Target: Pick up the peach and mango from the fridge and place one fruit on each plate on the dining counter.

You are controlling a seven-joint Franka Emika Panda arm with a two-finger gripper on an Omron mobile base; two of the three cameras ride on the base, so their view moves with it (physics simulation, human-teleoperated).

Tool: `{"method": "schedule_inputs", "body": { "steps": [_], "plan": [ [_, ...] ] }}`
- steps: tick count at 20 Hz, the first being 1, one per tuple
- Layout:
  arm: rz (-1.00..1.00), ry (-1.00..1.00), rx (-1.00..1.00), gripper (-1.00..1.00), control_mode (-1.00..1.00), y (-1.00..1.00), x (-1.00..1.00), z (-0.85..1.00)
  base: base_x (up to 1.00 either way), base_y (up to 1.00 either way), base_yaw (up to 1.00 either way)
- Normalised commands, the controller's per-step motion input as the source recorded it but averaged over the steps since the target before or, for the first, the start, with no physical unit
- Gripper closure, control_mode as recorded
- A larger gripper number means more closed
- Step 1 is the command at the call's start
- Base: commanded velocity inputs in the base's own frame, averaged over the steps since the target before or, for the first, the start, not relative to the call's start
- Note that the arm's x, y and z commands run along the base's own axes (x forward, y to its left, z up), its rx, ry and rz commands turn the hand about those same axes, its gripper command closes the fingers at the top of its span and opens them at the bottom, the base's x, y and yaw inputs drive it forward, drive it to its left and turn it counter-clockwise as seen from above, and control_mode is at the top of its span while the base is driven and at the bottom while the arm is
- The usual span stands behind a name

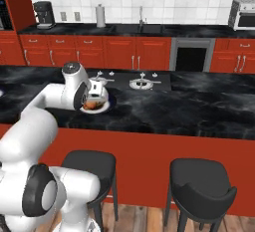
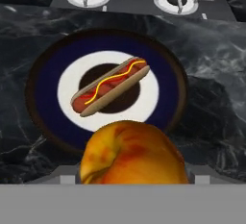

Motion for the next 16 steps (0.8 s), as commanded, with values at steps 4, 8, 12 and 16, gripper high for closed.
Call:
{"method": "schedule_inputs", "body": {
  "steps": [4, 8, 12, 16],
  "plan": [
    [0.00, 0.26, 0.00, 1.00, -1.00, 0.04, 0.49, 0.00, 0.00, 0.00, 0.00],
    [0.00, 0.14, 0.00, 1.00, -1.00, 0.12, 0.00, -0.46, 0.00, 0.00, 0.00],
    [0.00, 0.03, 0.00, 1.00, -1.00, 0.09, 0.00, -0.50, 0.00, 0.00, 0.00],
    [0.00, 0.00, 0.00, 1.00, -1.00, 0.00, 0.06, -0.24, 0.00, 0.00, 0.00]
  ]
}}
